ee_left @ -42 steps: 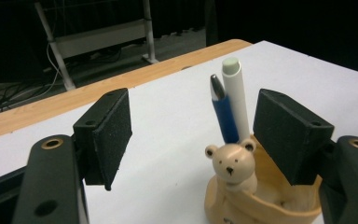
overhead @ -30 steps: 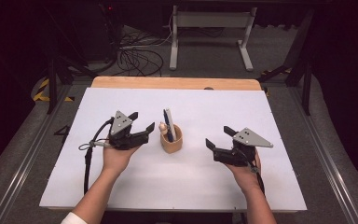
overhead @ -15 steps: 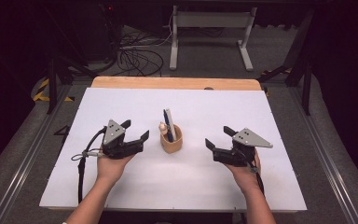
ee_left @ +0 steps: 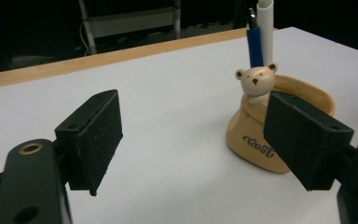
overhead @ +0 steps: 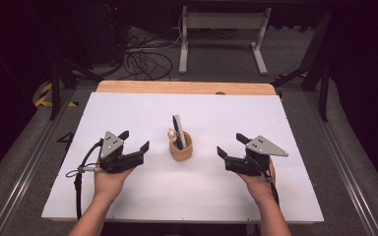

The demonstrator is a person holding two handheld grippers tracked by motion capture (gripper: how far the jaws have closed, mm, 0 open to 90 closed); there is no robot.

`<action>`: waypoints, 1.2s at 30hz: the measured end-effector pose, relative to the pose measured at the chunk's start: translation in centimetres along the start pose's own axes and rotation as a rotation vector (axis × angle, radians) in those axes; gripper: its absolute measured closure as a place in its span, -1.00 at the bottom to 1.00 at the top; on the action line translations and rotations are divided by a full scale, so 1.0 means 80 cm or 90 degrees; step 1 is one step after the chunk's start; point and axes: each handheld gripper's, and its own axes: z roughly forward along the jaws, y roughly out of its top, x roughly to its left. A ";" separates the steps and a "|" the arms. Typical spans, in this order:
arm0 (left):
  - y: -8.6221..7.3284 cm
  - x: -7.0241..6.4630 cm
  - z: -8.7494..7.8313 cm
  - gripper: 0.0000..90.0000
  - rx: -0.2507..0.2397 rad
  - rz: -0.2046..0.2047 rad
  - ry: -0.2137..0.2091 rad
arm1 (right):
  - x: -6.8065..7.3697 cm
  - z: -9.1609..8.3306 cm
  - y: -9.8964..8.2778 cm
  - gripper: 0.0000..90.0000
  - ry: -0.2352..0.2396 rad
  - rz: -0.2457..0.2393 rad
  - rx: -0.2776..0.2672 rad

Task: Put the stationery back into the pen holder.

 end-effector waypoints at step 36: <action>-0.063 0.020 -0.013 -0.36 0.171 -0.058 0.163 | 0.002 -0.002 0.001 -0.57 -0.002 0.000 0.003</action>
